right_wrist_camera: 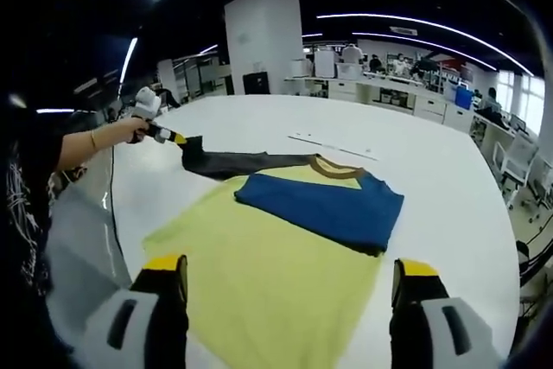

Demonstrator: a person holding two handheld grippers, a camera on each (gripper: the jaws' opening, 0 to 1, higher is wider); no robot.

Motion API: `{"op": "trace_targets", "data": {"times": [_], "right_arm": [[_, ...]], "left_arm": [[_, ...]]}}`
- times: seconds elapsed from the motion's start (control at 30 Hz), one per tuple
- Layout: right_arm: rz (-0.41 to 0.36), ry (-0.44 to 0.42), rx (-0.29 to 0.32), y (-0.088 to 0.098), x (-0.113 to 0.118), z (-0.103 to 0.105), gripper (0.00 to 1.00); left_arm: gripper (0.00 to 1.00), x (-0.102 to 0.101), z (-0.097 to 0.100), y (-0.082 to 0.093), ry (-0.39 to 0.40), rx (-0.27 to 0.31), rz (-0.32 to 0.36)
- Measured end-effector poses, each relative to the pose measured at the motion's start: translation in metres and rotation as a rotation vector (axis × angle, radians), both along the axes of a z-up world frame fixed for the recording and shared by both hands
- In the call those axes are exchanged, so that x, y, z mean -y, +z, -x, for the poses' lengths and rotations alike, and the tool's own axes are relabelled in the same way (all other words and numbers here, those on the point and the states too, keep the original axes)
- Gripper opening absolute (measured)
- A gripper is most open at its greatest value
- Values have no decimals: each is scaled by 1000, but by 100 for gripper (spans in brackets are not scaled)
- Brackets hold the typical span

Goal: Fold the garment on the visible template until the final outline fits inside the template.

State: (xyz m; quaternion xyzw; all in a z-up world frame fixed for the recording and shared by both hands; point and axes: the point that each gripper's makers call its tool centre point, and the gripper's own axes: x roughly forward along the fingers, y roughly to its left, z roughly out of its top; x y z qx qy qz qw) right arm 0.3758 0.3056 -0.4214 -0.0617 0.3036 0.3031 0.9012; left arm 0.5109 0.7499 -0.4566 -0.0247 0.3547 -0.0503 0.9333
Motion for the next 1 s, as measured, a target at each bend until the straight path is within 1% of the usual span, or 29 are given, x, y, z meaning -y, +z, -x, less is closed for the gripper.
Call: {"op": "trace_targets", "data": {"times": [0.17, 0.33, 0.53, 0.7, 0.8, 1.0], "right_arm": [[-4, 9, 2, 1, 2, 1, 99], [-4, 6, 6, -1, 4, 3, 99], [-14, 19, -2, -4, -1, 8, 99], [-28, 31, -6, -6, -5, 9, 99], [-38, 35, -2, -5, -8, 10, 99], [-61, 40, 4, -4, -14, 11, 99]], "left_arm": [[0, 24, -7, 12, -41, 25, 17], [0, 47, -14, 18, -81, 33, 40], [0, 78, -22, 30, -141, 55, 53], [0, 99, -28, 36, -182, 63, 69], [0, 114, -30, 40, -209, 71, 67], [0, 146, -39, 52, -251, 92, 89]]}}
